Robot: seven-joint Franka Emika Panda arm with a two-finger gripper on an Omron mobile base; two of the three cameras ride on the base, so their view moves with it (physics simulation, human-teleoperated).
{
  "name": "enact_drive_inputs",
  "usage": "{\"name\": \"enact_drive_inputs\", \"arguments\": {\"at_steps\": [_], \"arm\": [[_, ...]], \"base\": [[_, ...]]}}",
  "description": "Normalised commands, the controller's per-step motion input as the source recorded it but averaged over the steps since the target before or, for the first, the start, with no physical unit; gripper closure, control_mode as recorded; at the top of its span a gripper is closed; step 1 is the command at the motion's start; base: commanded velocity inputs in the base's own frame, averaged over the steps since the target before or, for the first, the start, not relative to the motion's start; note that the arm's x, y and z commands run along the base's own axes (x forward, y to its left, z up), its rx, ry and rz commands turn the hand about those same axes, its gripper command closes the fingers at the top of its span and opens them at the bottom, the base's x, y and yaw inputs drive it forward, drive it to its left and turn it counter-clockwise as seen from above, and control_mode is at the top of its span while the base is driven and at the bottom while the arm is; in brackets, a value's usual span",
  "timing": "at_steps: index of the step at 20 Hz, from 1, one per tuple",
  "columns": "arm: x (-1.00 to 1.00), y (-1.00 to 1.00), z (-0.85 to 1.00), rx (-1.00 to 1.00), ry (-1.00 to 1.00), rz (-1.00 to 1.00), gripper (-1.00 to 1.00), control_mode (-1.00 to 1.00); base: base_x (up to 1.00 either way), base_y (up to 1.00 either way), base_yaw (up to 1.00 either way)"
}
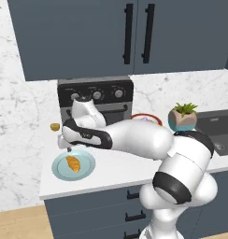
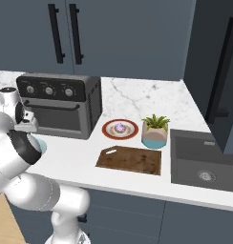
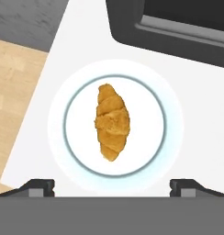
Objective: From the different types of pastries on the counter, select a croissant and place it on the cutting board. Then retrieve a jar of jam from the cabinet and place it alongside the croissant on the cutting board.
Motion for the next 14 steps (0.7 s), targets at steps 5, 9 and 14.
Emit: {"name": "enact_drive_inputs", "arguments": {"at_steps": [5, 9, 14], "arm": [[0.00, 0.04, -0.25, 0.00, 0.00, 0.00, -1.00, -1.00], [0.01, 0.13, -0.38, 0.00, 0.00, 0.00, -1.00, -1.00], [0.17, 0.03, -0.32, 0.00, 0.00, 0.00, -1.00, -1.00]], "base": [[0.00, 0.00, 0.00], [0.00, 0.00, 0.00], [0.00, 0.00, 0.00]]}}
